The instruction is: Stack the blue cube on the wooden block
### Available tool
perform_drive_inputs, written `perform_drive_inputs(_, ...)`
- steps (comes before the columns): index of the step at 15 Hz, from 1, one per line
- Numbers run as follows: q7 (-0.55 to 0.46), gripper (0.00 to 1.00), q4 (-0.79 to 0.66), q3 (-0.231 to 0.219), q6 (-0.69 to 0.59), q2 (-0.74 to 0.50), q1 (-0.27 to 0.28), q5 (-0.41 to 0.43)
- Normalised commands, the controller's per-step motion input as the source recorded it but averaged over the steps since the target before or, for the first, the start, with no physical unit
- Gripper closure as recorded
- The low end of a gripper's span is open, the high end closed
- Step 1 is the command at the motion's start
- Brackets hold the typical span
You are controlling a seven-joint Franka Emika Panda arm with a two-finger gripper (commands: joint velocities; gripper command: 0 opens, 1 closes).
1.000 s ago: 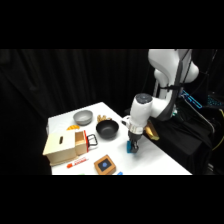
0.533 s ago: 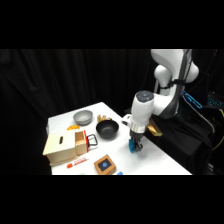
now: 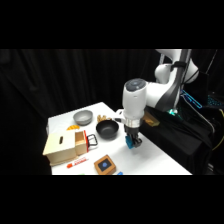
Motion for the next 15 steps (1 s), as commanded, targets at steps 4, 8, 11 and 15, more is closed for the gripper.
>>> perform_drive_inputs(4, -0.48, 0.77, 0.44, 0.086, -0.43, 0.03, -0.162, 0.103)
perform_drive_inputs(8, -0.34, 0.77, 0.49, 0.094, -0.35, 0.15, -0.108, 0.076)
perform_drive_inputs(11, -0.24, 0.77, 0.49, 0.089, -0.23, 0.25, -0.077, 0.051)
perform_drive_inputs(15, -0.21, 0.77, 0.43, 0.065, -0.07, 0.31, -0.084, 0.046)
